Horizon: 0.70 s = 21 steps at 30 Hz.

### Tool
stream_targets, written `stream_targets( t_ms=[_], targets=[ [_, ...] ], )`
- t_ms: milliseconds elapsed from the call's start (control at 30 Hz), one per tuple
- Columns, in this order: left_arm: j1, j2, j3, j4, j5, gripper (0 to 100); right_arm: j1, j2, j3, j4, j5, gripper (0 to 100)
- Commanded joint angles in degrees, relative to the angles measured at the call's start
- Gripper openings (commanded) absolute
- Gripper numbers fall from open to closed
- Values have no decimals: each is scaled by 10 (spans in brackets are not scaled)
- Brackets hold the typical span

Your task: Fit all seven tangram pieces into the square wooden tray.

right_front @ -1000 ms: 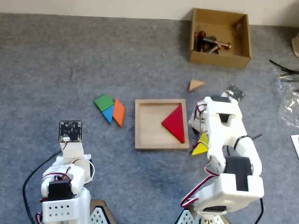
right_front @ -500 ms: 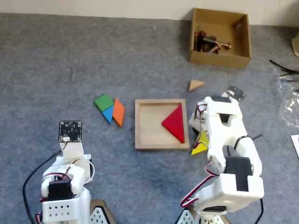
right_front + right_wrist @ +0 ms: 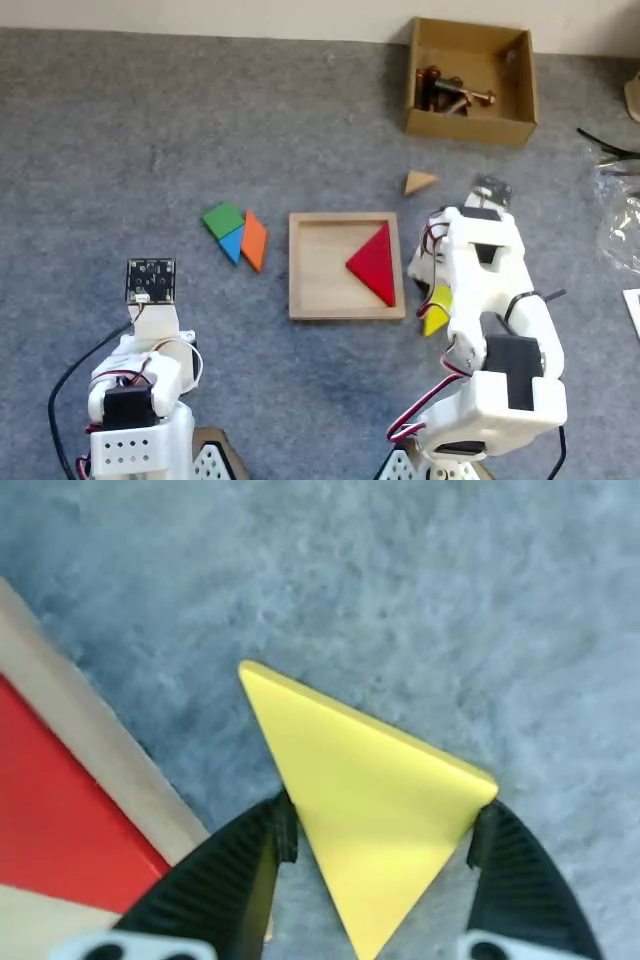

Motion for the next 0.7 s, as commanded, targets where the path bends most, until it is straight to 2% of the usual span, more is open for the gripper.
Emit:
stream_targets(
  t_ms=[0, 400, 667],
  targets=[
    [-5, 4, 12, 4, 1, 5, 7, -35, -2, -9, 49, 245],
    [-5, 4, 12, 4, 1, 5, 6, -36, -2, -7, 194, 245],
    [-5, 4, 12, 4, 1, 5, 7, -36, -3, -6, 251, 246]
  ],
)
